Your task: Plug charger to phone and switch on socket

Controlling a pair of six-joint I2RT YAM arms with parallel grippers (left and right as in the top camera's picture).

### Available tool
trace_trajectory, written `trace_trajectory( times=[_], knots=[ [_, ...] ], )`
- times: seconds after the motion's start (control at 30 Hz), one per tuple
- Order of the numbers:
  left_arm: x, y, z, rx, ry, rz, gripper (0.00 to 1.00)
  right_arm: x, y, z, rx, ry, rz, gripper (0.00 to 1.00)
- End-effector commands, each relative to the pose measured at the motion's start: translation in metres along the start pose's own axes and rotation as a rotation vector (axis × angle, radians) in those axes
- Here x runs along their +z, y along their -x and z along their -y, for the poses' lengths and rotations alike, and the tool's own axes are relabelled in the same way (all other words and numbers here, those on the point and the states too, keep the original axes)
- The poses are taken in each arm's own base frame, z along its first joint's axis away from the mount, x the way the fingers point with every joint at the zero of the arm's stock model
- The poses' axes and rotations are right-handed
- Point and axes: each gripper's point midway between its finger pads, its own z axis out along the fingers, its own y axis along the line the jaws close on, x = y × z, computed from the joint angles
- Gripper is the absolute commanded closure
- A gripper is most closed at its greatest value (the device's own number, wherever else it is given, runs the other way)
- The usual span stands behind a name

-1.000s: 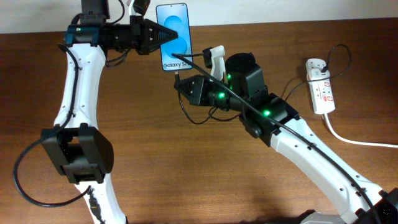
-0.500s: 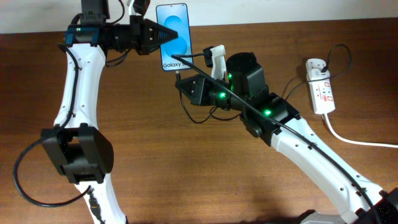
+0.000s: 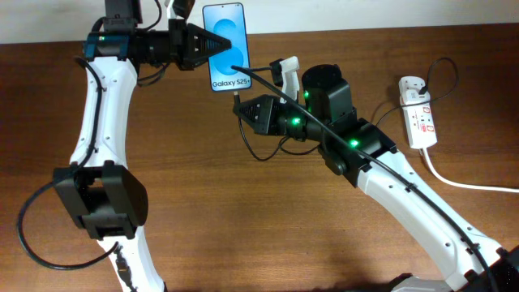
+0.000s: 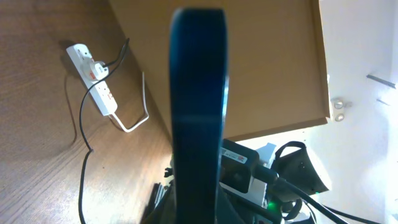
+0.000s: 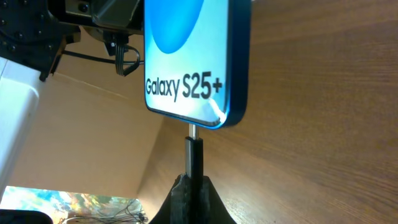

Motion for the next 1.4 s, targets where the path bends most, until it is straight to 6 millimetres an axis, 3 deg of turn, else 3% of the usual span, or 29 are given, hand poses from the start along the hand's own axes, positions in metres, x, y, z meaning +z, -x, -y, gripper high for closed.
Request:
trace_trajectory(
  times=[0.0, 0.13, 0.2, 0.27, 0.37, 0.47, 0.57, 0.63, 0.7, 0.87, 0.93, 1.03, 1.27, 1.37],
  knots=[
    [-0.002, 0.002, 0.013, 0.061, -0.029, -0.007, 1.0, 0.0, -0.003, 0.006, 0.011, -0.045, -0.001, 0.96],
    [-0.006, 0.017, -0.019, 0.061, 0.163, 0.074, 1.0, -0.008, -0.04, 0.051, 0.025, -0.244, -0.126, 0.96],
    [-0.014, 0.023, -0.036, 0.045, 0.259, 0.116, 1.0, -0.029, -0.077, 0.106, 0.078, -0.513, -0.243, 0.96],
    [-0.02, 0.024, -0.051, 0.005, 0.345, 0.141, 1.0, -0.038, -0.107, 0.142, 0.13, -0.651, -0.337, 0.96],
    [-0.033, 0.013, -0.084, -0.082, 0.528, 0.158, 1.0, -0.03, -0.143, 0.185, 0.209, -0.742, -0.459, 0.96],
    [-0.034, 0.007, -0.087, -0.068, 0.547, 0.133, 1.0, -0.021, -0.16, 0.213, 0.253, -0.801, -0.518, 0.96],
    [-0.039, 0.006, -0.094, -0.078, 0.595, 0.142, 1.0, 0.001, -0.183, 0.256, 0.323, -0.856, -0.565, 0.95],
    [-0.041, 0.007, -0.097, -0.078, 0.614, 0.146, 1.0, 0.003, -0.191, 0.266, 0.333, -0.87, -0.583, 0.86],
    [-0.045, 0.008, -0.099, -0.079, 0.631, 0.154, 1.0, 0.006, -0.189, 0.268, 0.326, -0.867, -0.573, 0.71],
    [-0.049, 0.009, -0.1, -0.082, 0.634, 0.162, 1.0, 0.008, -0.188, 0.265, 0.345, -0.839, -0.576, 0.65],
    [-0.049, 0.008, -0.1, -0.088, 0.634, 0.16, 1.0, 0.01, -0.179, 0.246, 0.451, -0.587, -0.638, 0.7],
    [-0.049, 0.008, -0.1, -0.089, 0.634, 0.159, 1.0, 0.006, -0.163, 0.227, 0.461, -0.351, -0.657, 0.68],
    [-0.049, 0.008, -0.1, -0.089, 0.634, 0.159, 1.0, -0.01, -0.153, 0.212, 0.335, -0.46, -0.621, 0.46],
    [-0.054, 0.009, -0.1, -0.1, 0.637, 0.17, 1.0, -0.012, -0.169, 0.225, 0.317, -0.691, -0.604, 0.5]
  ],
)
